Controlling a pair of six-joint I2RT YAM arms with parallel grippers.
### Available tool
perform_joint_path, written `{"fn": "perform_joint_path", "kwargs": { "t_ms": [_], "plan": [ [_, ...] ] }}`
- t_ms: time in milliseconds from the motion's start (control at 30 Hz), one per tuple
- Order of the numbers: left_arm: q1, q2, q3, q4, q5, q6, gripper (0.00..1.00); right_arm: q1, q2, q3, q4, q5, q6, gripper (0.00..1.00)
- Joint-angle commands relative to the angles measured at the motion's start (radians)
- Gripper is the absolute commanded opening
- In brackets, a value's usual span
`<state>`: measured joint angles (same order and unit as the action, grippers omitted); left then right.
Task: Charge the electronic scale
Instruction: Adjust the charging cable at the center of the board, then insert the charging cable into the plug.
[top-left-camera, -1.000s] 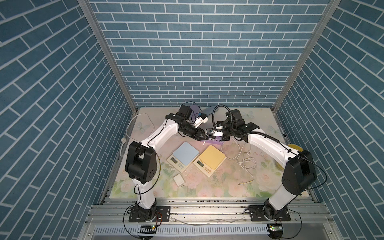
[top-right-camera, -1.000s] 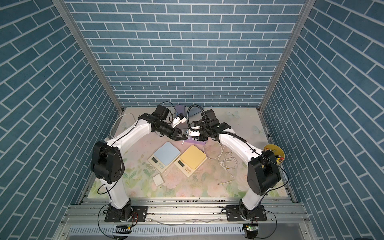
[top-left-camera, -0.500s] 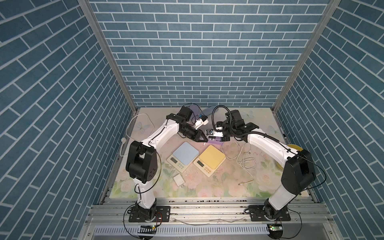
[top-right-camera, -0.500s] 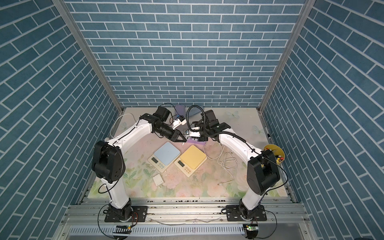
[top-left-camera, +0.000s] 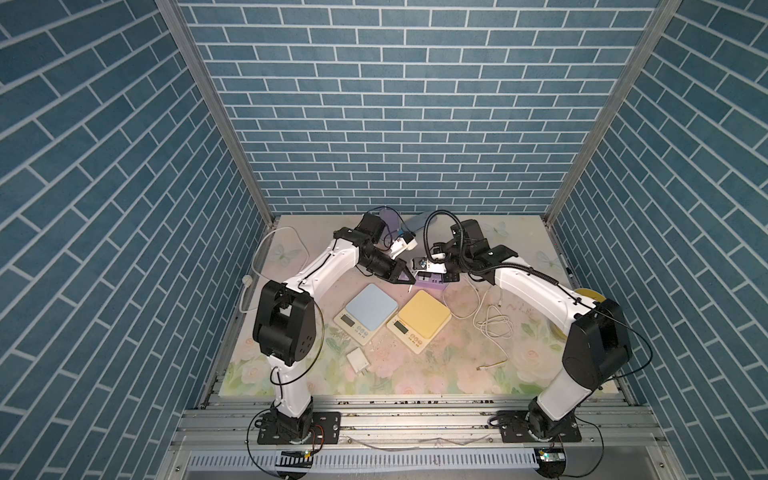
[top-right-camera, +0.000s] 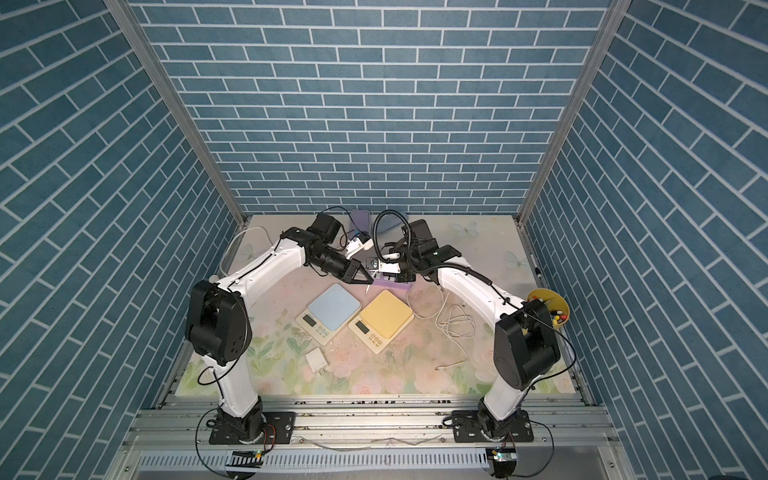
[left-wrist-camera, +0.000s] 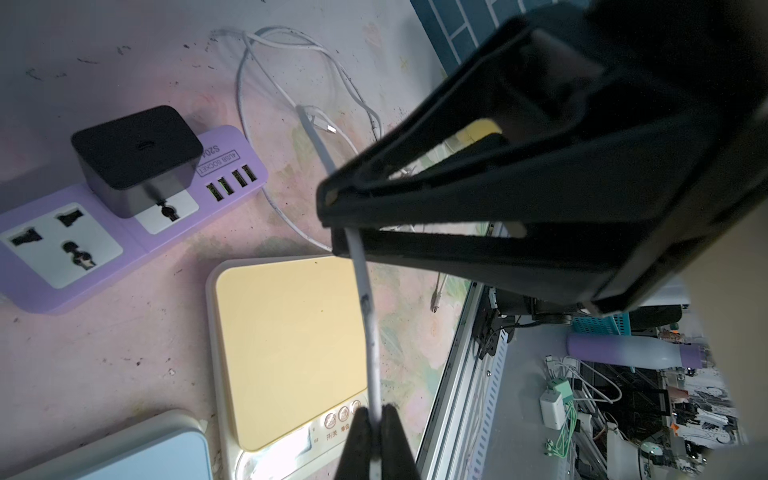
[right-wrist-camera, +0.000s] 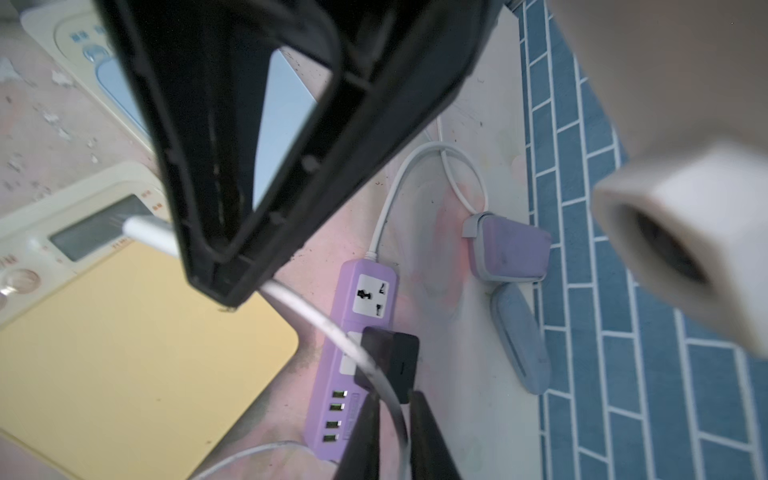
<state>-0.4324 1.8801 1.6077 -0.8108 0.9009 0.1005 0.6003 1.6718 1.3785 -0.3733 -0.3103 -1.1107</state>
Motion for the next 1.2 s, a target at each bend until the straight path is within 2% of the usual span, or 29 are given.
{"fn": "perform_joint_path", "kwargs": {
  "t_ms": [0,67,133,267,367,433,633,967,1167],
  "plan": [
    [-0.006,-0.019,-0.052,0.112,-0.094,-0.092,0.0,0.0,-0.039,-0.036,0.101,-0.007,0.082,0.4],
    [-0.009,-0.036,-0.09,0.219,-0.188,-0.171,0.0,-0.008,-0.069,-0.08,0.163,-0.001,0.167,0.45],
    [-0.019,-0.044,-0.111,0.301,-0.309,-0.248,0.0,-0.02,-0.099,-0.125,0.219,0.004,0.281,0.45],
    [-0.06,-0.044,-0.145,0.484,-0.522,-0.386,0.0,-0.058,-0.151,-0.202,0.307,0.03,0.647,0.44],
    [-0.102,-0.03,-0.155,0.602,-0.651,-0.461,0.0,-0.094,-0.156,-0.214,0.284,0.132,0.952,0.4],
    [-0.13,-0.02,-0.164,0.671,-0.721,-0.502,0.0,-0.125,-0.161,-0.232,0.265,0.146,1.092,0.35],
    [-0.218,-0.003,-0.196,0.81,-0.91,-0.556,0.0,-0.201,-0.21,-0.351,0.334,0.171,1.385,0.27],
    [-0.287,-0.008,-0.359,1.114,-1.091,-0.608,0.0,-0.212,-0.151,-0.337,0.302,0.144,1.489,0.22],
    [-0.29,0.03,-0.398,1.245,-1.11,-0.645,0.0,-0.228,-0.095,-0.332,0.294,0.121,1.559,0.21]
  ]
}}
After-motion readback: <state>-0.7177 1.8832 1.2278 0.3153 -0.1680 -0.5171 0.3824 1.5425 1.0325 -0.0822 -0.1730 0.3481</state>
